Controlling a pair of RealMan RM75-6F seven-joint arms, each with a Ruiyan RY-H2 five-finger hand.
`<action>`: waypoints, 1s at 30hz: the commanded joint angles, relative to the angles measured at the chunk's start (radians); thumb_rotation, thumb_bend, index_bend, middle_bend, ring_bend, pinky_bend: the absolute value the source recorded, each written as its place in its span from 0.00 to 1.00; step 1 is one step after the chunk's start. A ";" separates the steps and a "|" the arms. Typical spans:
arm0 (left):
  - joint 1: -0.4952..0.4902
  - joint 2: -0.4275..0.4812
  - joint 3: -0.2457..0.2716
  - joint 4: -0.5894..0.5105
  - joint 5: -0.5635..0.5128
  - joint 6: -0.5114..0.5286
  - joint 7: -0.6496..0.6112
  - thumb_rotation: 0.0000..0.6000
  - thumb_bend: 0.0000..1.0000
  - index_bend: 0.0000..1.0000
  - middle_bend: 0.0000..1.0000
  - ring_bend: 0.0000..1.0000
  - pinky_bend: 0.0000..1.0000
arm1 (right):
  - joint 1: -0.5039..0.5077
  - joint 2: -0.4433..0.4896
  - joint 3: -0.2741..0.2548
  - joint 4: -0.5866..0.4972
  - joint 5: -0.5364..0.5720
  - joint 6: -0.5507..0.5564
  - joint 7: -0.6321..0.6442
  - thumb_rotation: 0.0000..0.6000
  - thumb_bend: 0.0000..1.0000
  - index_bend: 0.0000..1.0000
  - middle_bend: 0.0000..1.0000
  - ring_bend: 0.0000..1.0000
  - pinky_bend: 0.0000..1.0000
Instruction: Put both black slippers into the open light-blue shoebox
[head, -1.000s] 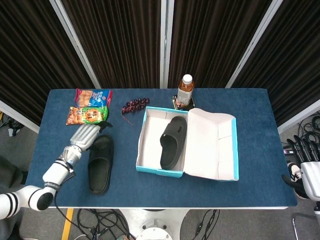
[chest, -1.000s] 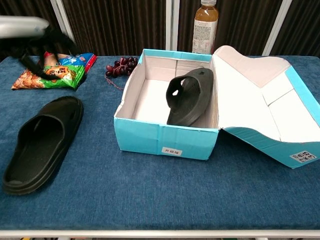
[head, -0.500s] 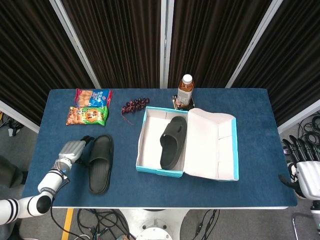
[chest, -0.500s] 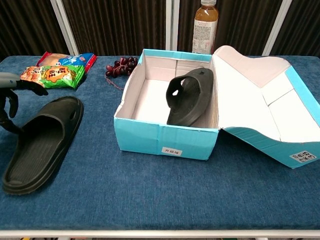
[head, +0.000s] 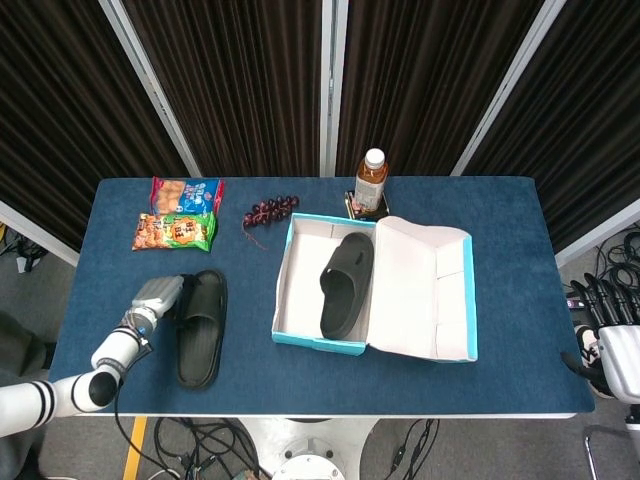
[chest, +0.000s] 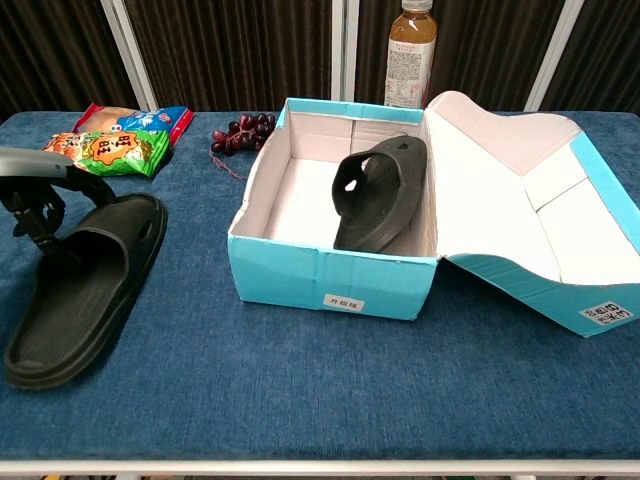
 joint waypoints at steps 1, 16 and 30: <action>-0.015 -0.019 0.006 0.012 -0.039 0.031 0.031 1.00 0.07 0.41 0.40 0.74 0.75 | -0.003 0.000 -0.001 0.004 -0.001 0.004 0.004 1.00 0.04 0.00 0.00 0.00 0.00; 0.132 0.071 -0.266 -0.101 0.339 0.254 -0.475 1.00 0.07 0.48 0.47 0.71 0.78 | -0.007 0.005 0.000 -0.005 -0.007 0.016 -0.007 1.00 0.05 0.00 0.00 0.00 0.00; -0.045 -0.199 -0.332 0.254 0.793 0.119 -1.175 1.00 0.07 0.47 0.45 0.58 0.66 | -0.006 0.021 0.004 -0.049 0.011 0.009 -0.056 1.00 0.05 0.00 0.00 0.00 0.00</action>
